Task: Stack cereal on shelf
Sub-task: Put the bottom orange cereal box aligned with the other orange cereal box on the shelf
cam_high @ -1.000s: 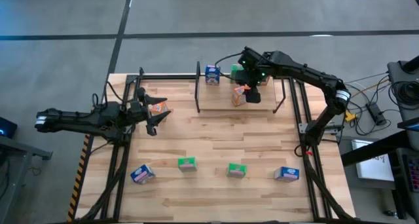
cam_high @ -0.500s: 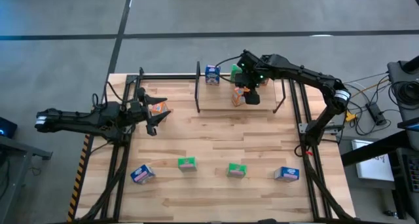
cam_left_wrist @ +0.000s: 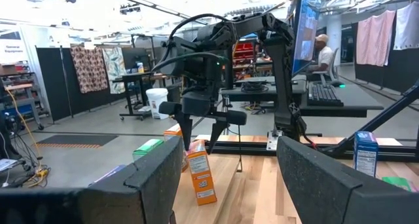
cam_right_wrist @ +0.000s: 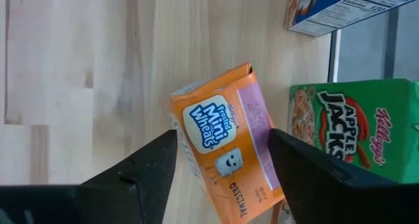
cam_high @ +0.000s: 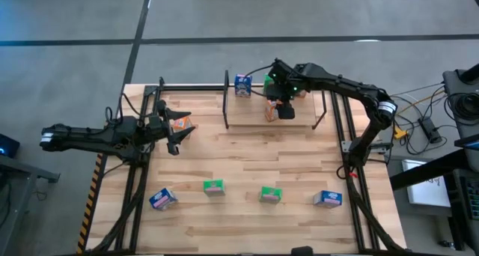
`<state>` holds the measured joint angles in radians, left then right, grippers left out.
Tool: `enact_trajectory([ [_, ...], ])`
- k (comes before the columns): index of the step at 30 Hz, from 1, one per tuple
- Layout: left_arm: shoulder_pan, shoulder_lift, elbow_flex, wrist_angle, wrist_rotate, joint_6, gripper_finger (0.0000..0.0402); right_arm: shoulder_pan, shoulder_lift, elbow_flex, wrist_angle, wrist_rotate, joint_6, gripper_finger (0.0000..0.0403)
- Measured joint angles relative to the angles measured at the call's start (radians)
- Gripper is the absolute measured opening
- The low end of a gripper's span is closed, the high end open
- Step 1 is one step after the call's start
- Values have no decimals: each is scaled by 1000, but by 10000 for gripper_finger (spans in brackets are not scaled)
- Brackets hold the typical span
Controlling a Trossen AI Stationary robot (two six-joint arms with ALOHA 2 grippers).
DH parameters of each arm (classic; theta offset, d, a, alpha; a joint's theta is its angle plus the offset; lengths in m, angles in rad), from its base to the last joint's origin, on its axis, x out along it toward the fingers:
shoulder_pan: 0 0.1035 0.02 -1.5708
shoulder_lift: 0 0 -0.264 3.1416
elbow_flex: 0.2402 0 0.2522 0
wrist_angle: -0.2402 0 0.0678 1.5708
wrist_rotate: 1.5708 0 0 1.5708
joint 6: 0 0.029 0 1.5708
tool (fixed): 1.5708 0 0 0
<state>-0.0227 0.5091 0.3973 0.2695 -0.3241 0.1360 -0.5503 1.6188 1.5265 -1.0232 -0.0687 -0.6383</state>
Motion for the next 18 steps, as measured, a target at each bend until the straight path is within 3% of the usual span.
enact_trajectory([
  [7, 0, 0, 0, 0, 0, 0, 231, 0, -23, 14, -24, 9, 40, 225],
  [18, 0, 0, 0, 0, 0, 0, 231, 0, -25, 30, -23, 45, 58, 265],
])
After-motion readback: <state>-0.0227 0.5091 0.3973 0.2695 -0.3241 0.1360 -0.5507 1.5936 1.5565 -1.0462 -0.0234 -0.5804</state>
